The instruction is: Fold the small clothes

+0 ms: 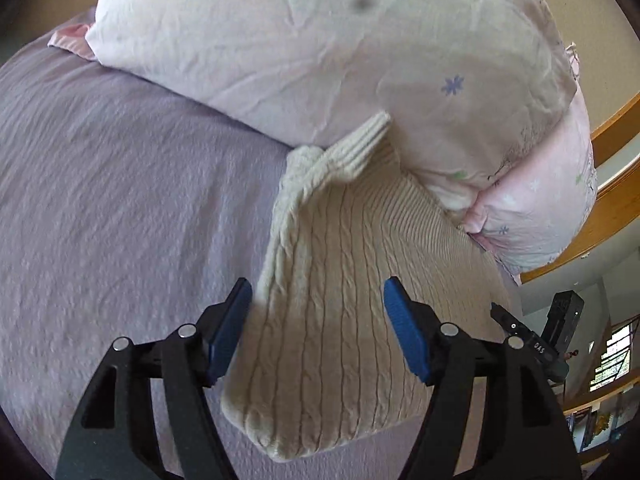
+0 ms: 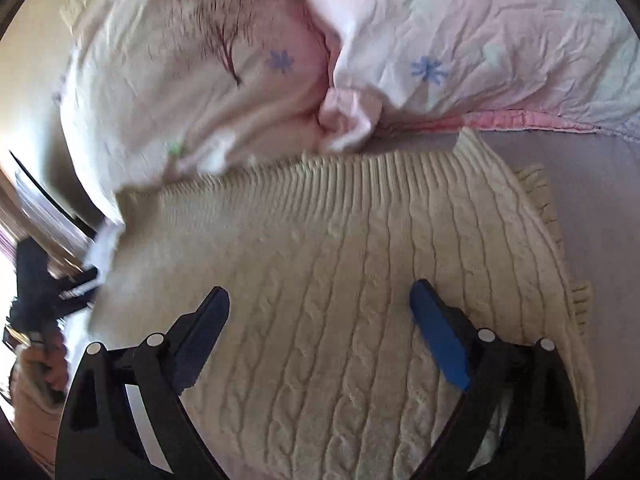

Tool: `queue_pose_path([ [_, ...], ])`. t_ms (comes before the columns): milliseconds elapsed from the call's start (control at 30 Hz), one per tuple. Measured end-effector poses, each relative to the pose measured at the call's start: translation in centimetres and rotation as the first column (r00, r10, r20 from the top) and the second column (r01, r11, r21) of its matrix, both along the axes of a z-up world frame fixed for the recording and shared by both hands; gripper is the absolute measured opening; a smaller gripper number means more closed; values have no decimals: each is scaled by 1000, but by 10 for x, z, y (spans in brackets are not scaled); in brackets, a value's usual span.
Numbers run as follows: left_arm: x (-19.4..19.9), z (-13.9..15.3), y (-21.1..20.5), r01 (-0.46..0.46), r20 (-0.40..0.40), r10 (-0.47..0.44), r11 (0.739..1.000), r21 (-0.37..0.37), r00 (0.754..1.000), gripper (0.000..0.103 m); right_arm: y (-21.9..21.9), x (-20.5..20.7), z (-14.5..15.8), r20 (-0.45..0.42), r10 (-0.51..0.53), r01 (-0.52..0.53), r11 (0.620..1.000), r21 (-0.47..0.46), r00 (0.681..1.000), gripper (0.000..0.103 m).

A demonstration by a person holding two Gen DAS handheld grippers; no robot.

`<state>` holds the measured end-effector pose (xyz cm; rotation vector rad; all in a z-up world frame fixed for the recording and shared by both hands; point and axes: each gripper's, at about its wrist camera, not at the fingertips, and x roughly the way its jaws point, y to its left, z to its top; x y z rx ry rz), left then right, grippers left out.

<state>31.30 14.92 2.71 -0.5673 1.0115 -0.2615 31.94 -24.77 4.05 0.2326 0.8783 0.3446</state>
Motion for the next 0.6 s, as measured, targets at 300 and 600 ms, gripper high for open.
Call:
queue_pose_path([
  [300, -1, -10, -11, -73, -5, 73, 997, -21, 997, 64, -48, -37, 28, 148, -84, 41, 960, 276, 985, 100],
  [600, 4, 17, -30, -126, -11, 126, 992, 9, 992, 17, -88, -36, 34, 129, -144, 75, 900, 429, 981, 100],
])
